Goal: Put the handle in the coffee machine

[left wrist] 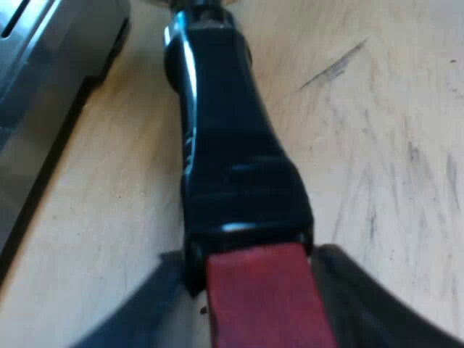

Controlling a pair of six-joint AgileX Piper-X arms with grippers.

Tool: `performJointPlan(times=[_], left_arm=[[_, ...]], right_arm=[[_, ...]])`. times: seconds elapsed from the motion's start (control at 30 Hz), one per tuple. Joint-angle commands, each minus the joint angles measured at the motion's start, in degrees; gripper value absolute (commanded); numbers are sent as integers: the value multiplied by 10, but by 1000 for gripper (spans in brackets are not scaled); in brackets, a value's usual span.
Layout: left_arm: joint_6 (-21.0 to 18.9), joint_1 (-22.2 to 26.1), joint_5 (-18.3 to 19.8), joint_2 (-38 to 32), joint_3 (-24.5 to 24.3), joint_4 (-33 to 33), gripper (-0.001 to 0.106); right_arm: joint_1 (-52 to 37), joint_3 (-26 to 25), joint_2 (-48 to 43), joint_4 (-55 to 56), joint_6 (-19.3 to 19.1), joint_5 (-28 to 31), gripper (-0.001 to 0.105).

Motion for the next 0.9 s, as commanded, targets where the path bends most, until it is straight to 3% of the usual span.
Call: performJointPlan(times=[0.03,0.17,0.43,0.5,0.9], left_arm=[[-1,-3,11,-2,-2,-4,45],[-1,-3,11,-2,-2,-4,38],[-1,-3,11,-2,-2,3,4],[-1,-3,11,-2,-2,8,0],[-1,-3,14,-40,-2,39,0]], right_arm=[[0,-4,-9,-12,-9,-14,0],[0,-4,-9,-12,-9,-14,0],[0,-4,-9,-12,-9,-14,0],[0,-4,-9,-12,-9,-14,0],[0,-4,-9,-12,-9,-14,0]])
